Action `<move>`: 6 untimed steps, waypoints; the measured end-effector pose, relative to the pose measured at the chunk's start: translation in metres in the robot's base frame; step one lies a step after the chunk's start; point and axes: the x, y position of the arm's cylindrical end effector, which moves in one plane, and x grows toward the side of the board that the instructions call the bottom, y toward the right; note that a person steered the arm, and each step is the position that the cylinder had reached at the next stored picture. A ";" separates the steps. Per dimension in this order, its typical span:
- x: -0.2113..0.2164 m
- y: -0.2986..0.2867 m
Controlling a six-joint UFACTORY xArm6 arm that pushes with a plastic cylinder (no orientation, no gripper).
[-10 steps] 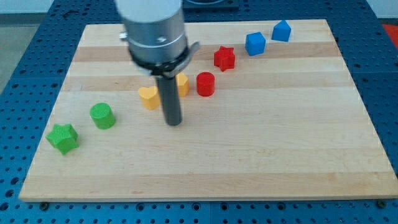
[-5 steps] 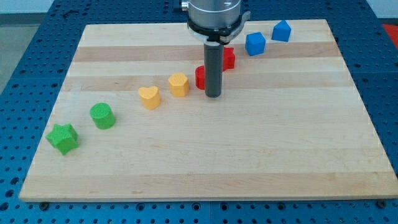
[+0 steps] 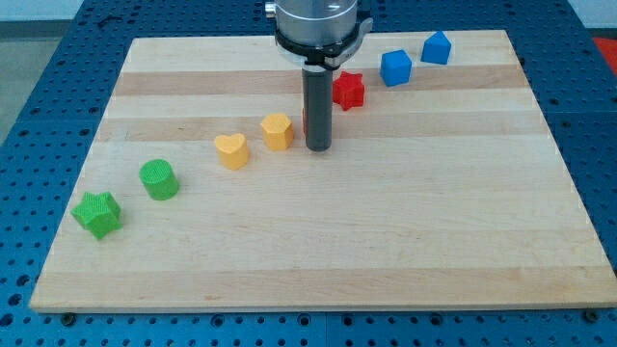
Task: Push the red circle in between the red star and the yellow hexagon
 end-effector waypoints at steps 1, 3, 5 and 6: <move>0.000 -0.008; -0.006 -0.014; -0.026 -0.014; -0.016 -0.014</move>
